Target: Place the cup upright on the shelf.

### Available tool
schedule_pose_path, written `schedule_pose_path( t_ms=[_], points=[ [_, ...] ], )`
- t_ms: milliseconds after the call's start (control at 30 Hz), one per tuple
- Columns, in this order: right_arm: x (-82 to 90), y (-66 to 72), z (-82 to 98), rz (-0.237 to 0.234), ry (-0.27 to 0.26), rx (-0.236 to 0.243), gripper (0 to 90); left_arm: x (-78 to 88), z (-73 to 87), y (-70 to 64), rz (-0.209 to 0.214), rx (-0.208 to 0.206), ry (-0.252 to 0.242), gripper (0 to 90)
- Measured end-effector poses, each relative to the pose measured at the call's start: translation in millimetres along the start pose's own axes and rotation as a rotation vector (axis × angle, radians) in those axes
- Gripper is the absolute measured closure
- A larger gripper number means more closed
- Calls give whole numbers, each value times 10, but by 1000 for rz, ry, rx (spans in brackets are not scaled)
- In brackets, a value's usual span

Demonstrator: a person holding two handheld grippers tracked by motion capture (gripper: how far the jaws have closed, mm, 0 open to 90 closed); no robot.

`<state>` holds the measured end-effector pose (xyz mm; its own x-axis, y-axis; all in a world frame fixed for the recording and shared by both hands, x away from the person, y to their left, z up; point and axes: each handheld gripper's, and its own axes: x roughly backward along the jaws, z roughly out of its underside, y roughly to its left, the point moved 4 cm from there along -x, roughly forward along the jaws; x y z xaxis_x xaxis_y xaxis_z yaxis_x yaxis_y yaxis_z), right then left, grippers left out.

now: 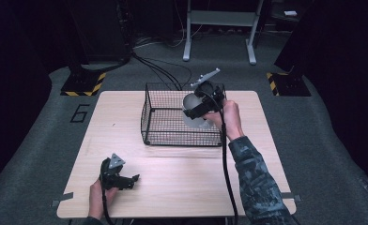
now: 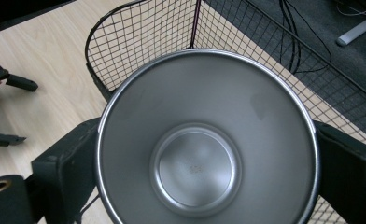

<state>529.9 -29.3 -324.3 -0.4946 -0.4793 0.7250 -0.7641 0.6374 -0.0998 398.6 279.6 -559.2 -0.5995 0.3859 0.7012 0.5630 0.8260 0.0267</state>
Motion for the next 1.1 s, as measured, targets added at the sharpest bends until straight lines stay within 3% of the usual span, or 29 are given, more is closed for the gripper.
schedule_pose_path(
  t_ms=[400,1100],
  points=[
    [-291,-100,-160,-7,17,-13,57,1,1,-3,3,2,3,0],
    [-809,-350,-153,-6,81,-124,57,-1,2,-13,9,12,2,0]
  ],
)
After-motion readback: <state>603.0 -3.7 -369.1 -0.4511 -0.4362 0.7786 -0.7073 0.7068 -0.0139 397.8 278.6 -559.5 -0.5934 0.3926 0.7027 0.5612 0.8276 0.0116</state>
